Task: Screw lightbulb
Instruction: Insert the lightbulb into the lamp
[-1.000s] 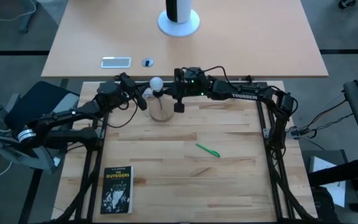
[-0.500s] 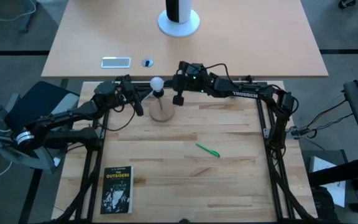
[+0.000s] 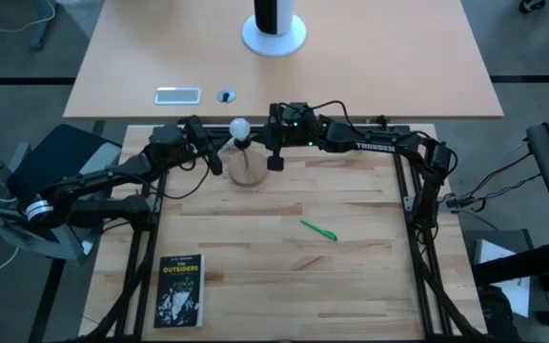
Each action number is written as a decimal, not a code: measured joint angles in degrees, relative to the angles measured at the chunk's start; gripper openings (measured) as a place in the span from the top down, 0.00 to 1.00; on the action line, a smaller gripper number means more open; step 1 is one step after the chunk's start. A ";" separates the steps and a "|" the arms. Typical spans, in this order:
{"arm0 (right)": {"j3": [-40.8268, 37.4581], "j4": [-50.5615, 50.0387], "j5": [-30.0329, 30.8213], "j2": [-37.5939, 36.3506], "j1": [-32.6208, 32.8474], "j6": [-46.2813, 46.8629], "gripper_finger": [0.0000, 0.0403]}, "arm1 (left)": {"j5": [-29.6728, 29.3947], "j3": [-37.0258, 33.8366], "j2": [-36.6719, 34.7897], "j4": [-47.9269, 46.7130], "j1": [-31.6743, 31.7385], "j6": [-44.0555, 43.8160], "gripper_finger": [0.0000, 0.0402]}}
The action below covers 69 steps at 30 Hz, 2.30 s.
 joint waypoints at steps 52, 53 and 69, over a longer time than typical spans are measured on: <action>-0.02 7.30 2.91 -0.07 -1.06 0.20 1.00 | 0.28 -0.01 -0.12 5.57 0.07 2.72 1.00; -0.03 7.16 2.94 -0.07 -1.06 0.22 1.00 | 0.28 -0.01 0.31 6.30 0.07 2.72 1.00; -0.04 5.43 2.14 -0.09 -0.39 0.31 1.00 | -0.75 -0.01 1.35 6.93 0.07 2.22 1.00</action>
